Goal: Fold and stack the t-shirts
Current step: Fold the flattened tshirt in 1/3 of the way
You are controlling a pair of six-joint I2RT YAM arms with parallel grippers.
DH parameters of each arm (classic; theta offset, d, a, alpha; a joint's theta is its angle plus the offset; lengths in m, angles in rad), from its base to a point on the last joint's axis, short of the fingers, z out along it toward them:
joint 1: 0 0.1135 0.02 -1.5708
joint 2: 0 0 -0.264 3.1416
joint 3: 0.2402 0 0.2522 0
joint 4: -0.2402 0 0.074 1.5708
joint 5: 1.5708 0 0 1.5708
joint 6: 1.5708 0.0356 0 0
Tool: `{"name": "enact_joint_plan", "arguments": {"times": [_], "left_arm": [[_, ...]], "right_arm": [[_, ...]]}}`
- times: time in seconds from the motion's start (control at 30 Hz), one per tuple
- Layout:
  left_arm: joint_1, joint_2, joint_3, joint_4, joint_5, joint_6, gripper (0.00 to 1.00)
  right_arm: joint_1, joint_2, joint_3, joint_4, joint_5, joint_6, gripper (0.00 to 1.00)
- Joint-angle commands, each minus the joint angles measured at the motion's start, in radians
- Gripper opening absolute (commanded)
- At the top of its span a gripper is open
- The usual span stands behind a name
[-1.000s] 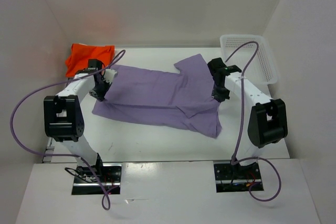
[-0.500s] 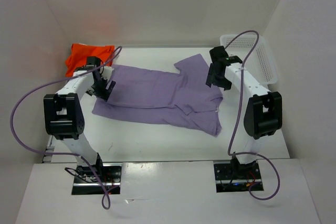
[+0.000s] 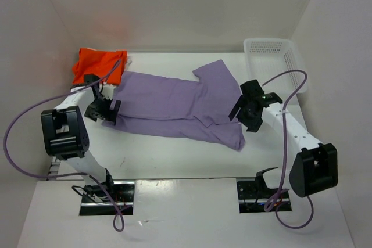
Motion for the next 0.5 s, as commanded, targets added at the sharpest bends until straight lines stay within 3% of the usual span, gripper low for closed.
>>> {"name": "enact_joint_plan", "arguments": {"times": [0.0, 0.1, 0.2, 0.3, 0.33, 0.43, 0.47], "left_arm": [[-0.001, 0.056, -0.006, 0.052, 0.038, -0.032, 1.00], [-0.001, 0.098, -0.019, 0.081, 0.038, -0.032, 1.00], [-0.001, 0.122, -0.028, 0.099, 0.071, -0.041, 0.97], [-0.001, 0.131, -0.037, 0.100, 0.106, -0.041, 0.76], [-0.001, 0.131, -0.037, 0.090, 0.107, -0.031, 0.63], [0.008, 0.131, -0.049, 0.090, 0.107, -0.021, 0.39], [0.008, 0.131, -0.058, 0.090, 0.107, -0.021, 0.24]], "right_arm": [[0.008, -0.082, -0.072, 0.029, -0.046, 0.174, 0.86], [0.045, -0.147, -0.215, 0.081, -0.111, 0.302, 0.88], [0.066, -0.193, -0.297, 0.081, -0.036, 0.382, 0.89], [0.066, -0.155, -0.297, 0.081, -0.003, 0.400, 0.93], [0.066, -0.123, -0.297, 0.092, -0.003, 0.409, 0.93], [0.066, -0.063, -0.312, 0.156, -0.013, 0.409, 0.94], [0.066, -0.013, -0.324, 0.176, -0.026, 0.397, 0.93]]}}
